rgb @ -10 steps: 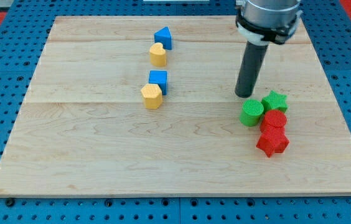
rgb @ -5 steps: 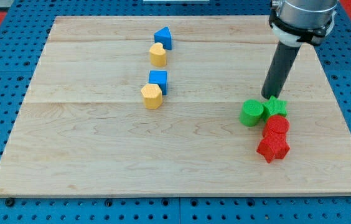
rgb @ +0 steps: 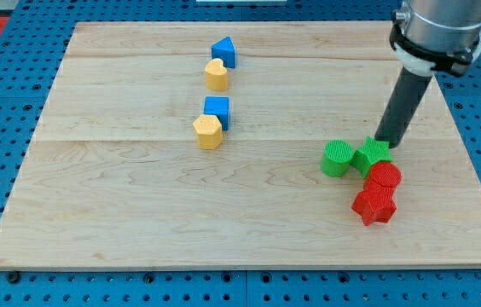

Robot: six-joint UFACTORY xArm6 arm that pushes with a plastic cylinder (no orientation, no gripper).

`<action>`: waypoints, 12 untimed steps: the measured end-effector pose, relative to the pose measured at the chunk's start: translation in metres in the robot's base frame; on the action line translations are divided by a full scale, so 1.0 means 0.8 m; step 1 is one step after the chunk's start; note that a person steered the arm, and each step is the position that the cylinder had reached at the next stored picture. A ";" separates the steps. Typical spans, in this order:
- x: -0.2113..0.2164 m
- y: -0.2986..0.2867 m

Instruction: Push the green blocks into the red blocks

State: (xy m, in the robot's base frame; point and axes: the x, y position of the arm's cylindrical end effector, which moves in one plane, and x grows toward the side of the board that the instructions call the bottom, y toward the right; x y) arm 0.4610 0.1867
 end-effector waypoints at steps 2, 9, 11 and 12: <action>0.017 -0.027; 0.053 -0.138; -0.006 -0.084; 0.018 -0.070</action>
State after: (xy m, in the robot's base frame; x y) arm 0.4754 0.1305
